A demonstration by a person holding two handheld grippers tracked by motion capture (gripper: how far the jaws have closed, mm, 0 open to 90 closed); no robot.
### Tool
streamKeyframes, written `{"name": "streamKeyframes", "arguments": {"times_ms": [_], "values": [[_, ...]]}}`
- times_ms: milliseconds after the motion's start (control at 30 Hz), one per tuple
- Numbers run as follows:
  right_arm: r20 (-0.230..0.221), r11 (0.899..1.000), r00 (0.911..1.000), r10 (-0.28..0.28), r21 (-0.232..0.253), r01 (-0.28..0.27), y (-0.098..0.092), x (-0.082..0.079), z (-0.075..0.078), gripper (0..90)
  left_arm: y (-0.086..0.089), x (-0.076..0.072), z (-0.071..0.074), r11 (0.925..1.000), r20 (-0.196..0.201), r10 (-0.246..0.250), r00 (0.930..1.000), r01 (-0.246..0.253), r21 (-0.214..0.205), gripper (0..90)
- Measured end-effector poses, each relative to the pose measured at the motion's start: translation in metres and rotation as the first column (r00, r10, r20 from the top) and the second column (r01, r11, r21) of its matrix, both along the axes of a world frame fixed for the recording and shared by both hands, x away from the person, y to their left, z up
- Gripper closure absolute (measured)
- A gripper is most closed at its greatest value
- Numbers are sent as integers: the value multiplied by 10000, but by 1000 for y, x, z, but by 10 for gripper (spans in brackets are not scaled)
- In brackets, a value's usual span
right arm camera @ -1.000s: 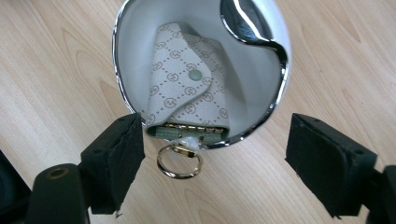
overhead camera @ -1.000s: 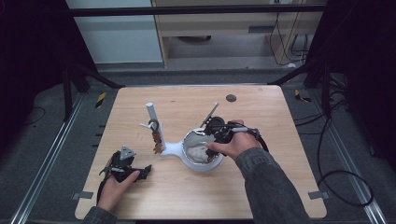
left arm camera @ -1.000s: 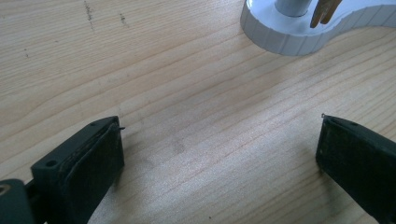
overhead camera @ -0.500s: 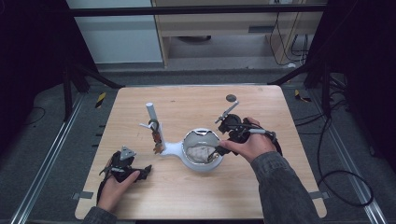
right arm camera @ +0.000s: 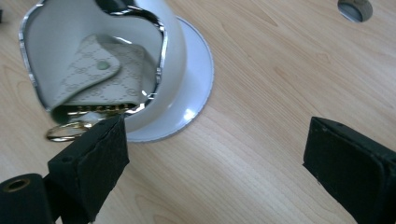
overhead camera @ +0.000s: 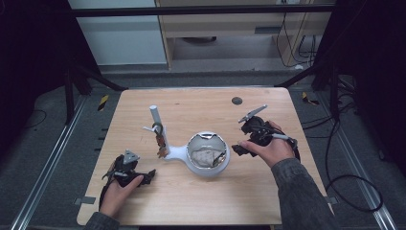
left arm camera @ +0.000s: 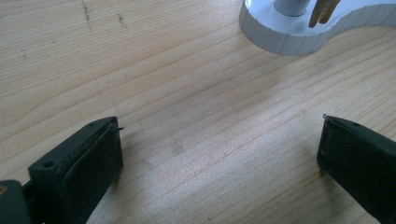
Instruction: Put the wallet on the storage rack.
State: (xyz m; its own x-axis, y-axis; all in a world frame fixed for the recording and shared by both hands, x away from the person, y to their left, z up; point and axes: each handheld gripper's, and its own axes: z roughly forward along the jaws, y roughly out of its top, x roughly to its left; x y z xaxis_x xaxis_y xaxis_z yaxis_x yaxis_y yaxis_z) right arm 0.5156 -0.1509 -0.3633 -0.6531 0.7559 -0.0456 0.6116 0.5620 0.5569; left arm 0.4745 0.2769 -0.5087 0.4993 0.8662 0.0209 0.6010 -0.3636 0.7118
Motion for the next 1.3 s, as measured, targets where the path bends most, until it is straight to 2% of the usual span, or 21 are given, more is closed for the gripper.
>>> {"name": "streamKeyframes", "arguments": {"times_ms": [67,233,467,500,567,700,933,1067,1300], "values": [[-82,9997,9998,-182,133,183,-6,6,-5,67,0,0,0,10000,-14,-29,10000,29,18,0],[173,9986,9990,-411,352,404,-19,17,-10,58,0,0,0,10000,-5,-15,10000,15,-3,0],[626,9973,9962,-612,441,585,-27,20,-12,55,0,0,0,10000,-13,-31,10000,31,19,0],[803,9964,9943,-704,524,663,-29,19,-13,57,0,0,0,10000,-4,-42,10000,42,36,0],[871,9940,9928,-827,791,759,-31,17,-15,57,0,0,0,10000,8,-27,10000,27,13,0],[991,9925,9905,-951,868,866,-36,11,-24,56,0,0,0,10000,4,-20,10000,20,3,0],[1025,9865,9865,-1274,1167,1152,-48,-9,-40,51,0,0,0,10000,-11,-9,10000,9,22,0],[1055,9806,9823,-1548,1378,1397,-57,-19,-54,50,0,0,0,10000,-4,-24,10000,24,14,0],[919,9755,9789,-1824,1416,1685,-67,-28,-82,51,1,-1,0,10000,-11,-3,10000,3,10,0]]}}
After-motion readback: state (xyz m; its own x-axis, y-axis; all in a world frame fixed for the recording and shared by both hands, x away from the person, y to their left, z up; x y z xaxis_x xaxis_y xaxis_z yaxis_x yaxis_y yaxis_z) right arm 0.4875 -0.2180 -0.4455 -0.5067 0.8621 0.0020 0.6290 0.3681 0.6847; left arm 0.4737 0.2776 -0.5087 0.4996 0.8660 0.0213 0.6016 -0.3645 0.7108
